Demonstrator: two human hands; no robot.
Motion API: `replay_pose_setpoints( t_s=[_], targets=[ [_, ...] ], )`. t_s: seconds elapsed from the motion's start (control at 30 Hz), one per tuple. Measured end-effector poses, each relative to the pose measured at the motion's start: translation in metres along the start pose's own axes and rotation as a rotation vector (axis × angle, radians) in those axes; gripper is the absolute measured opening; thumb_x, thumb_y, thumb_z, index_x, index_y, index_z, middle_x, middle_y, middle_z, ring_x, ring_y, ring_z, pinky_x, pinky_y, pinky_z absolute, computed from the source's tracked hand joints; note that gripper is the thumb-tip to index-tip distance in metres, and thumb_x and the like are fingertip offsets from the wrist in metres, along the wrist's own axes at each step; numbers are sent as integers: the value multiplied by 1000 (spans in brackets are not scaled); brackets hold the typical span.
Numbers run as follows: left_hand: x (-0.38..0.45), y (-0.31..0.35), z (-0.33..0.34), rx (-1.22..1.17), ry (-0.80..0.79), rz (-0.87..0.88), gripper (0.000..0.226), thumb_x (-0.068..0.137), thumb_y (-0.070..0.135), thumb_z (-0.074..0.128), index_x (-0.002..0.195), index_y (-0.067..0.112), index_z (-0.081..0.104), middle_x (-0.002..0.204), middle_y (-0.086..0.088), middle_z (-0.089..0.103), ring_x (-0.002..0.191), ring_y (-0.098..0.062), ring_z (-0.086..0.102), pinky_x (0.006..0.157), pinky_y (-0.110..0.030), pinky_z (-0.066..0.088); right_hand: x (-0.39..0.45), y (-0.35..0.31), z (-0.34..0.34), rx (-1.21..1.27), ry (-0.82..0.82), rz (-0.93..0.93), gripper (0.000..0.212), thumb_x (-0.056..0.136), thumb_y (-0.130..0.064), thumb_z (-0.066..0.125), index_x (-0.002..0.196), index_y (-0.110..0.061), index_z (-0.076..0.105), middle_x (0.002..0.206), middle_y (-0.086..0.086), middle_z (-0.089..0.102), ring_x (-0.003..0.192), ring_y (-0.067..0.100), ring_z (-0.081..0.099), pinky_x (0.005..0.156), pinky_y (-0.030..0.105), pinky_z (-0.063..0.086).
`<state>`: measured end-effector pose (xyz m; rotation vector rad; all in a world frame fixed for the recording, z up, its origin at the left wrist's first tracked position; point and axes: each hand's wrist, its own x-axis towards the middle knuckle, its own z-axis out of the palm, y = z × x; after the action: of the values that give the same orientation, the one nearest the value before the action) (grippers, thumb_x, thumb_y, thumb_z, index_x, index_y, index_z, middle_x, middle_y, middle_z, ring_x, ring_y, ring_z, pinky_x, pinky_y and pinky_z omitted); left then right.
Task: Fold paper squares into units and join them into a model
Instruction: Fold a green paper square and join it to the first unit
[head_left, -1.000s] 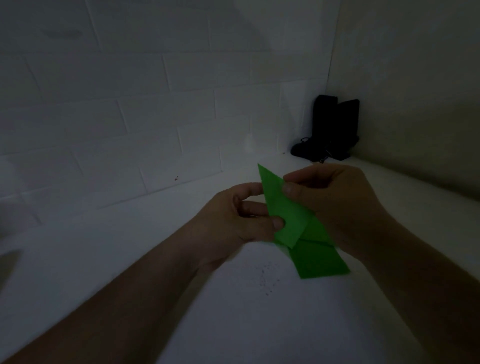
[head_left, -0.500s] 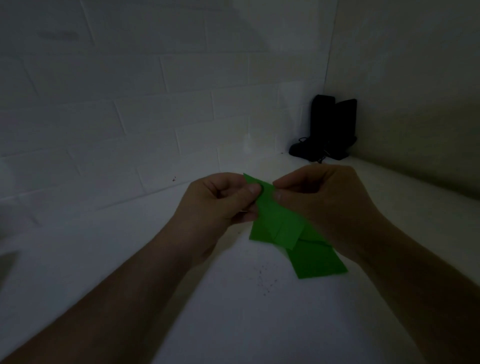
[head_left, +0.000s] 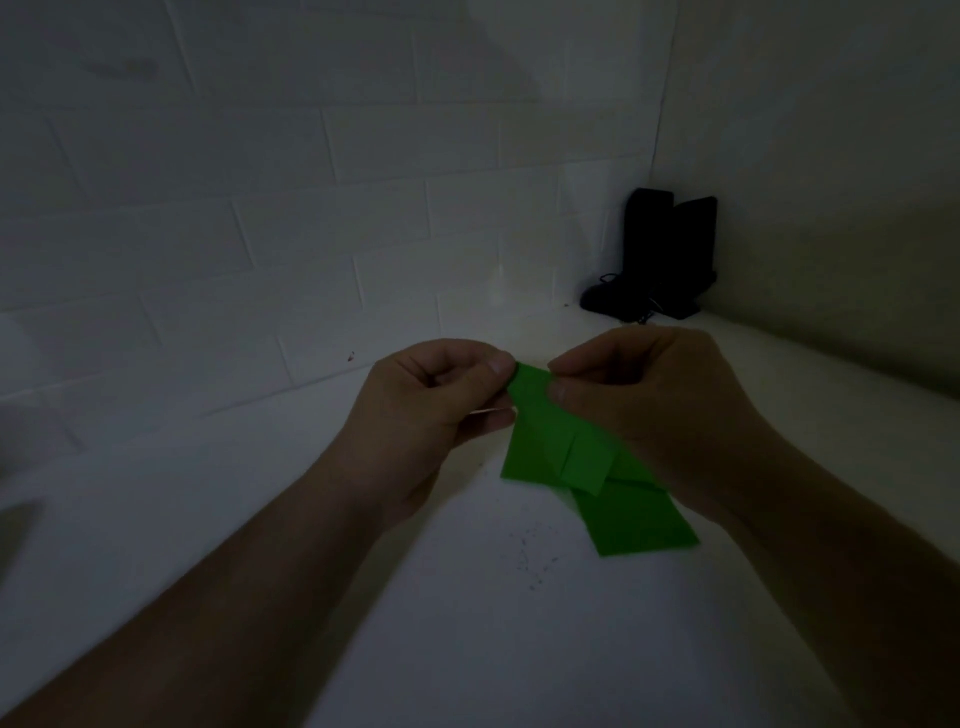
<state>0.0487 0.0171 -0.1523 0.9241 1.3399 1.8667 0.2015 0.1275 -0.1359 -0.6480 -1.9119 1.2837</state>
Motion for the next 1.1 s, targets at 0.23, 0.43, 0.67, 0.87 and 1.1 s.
replay_pose_setpoints(
  t_s=[0.23,0.43,0.67,0.87,1.1],
  targets=[
    [-1,1,-2,-7,-13,-12,15,77,14,71,86,3,73,96,-23,75,92,-32,73,89,-43,62,3,3,-1,-30,-66,44,12,81,-9,81,82,-21,79,74,-6,76,65,5,71,58,13,51],
    [-1,4,-2,-4,-27,-25,10,78,20,71,77,11,71,90,-15,76,87,-27,73,81,-37,62,4,4,-2,-20,-92,47,10,83,-13,79,81,-23,79,77,-8,77,71,4,72,60,13,53],
    [1,4,-2,-10,-6,-54,15,78,22,71,66,15,67,79,-9,73,80,-22,70,75,-32,59,5,4,-2,-37,-141,63,10,86,-16,76,83,-25,79,78,-12,76,70,0,71,58,12,51],
    [3,3,-5,-23,53,-52,17,90,22,67,77,11,68,83,-9,72,88,-27,69,83,-39,62,7,9,-2,36,-136,93,6,85,-15,78,83,-20,80,82,-2,78,75,14,75,74,35,60],
    [-4,-3,5,110,-94,-100,29,95,18,63,107,-7,71,104,-20,76,95,-28,74,83,-33,62,10,13,-1,204,-61,121,3,83,-11,78,83,-13,81,89,11,78,87,30,76,87,55,60]
  ],
)
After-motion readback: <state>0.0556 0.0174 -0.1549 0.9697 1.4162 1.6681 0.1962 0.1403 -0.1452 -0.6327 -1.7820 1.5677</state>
